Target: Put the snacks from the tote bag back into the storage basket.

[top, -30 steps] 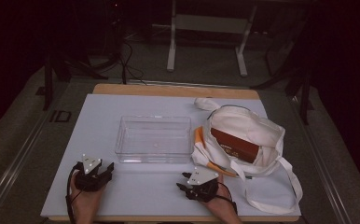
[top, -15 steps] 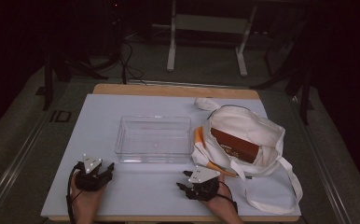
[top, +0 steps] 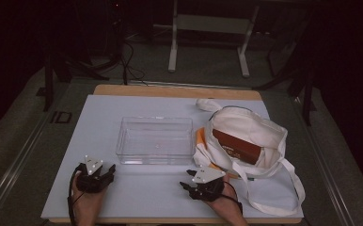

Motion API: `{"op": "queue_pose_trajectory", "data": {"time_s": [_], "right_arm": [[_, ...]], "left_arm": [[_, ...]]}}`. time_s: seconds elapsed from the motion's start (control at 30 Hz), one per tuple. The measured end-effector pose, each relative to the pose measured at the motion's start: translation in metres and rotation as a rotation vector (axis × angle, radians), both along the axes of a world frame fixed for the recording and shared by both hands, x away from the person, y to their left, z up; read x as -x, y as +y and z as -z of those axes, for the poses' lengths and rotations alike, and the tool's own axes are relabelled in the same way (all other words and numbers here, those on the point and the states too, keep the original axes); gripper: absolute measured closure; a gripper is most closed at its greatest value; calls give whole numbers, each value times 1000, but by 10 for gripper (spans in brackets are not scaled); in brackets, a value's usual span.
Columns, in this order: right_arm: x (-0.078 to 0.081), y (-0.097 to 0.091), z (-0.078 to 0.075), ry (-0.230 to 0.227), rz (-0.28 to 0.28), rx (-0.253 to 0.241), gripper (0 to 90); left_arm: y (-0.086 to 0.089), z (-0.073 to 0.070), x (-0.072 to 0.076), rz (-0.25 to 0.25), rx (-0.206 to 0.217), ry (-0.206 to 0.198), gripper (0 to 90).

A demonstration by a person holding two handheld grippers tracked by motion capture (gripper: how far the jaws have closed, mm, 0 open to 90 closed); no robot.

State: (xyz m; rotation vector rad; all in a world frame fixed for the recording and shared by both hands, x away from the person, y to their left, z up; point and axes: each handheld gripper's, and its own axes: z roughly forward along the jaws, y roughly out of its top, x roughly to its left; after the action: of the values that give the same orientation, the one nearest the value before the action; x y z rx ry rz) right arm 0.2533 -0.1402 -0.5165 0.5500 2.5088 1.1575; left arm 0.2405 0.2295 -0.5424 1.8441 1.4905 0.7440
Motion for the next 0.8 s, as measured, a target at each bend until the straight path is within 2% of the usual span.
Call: {"op": "queue_pose_trajectory", "data": {"time_s": [0.47, 0.63, 0.67, 0.8], "right_arm": [[-1, -2, -7, 9, -12, 21, 511], [-4, -5, -10, 10, 0, 42, 511], [-5, -7, -12, 3, 1, 60, 511], [-6, -10, -17, 0, 6, 65, 511]], "left_arm": [[1, 0, 0, -6, 3, 3, 505], [1, 0, -1, -10, 5, 6, 503], [1, 0, -1, -10, 5, 7, 503], [1, 0, -1, -10, 6, 11, 503]]}}
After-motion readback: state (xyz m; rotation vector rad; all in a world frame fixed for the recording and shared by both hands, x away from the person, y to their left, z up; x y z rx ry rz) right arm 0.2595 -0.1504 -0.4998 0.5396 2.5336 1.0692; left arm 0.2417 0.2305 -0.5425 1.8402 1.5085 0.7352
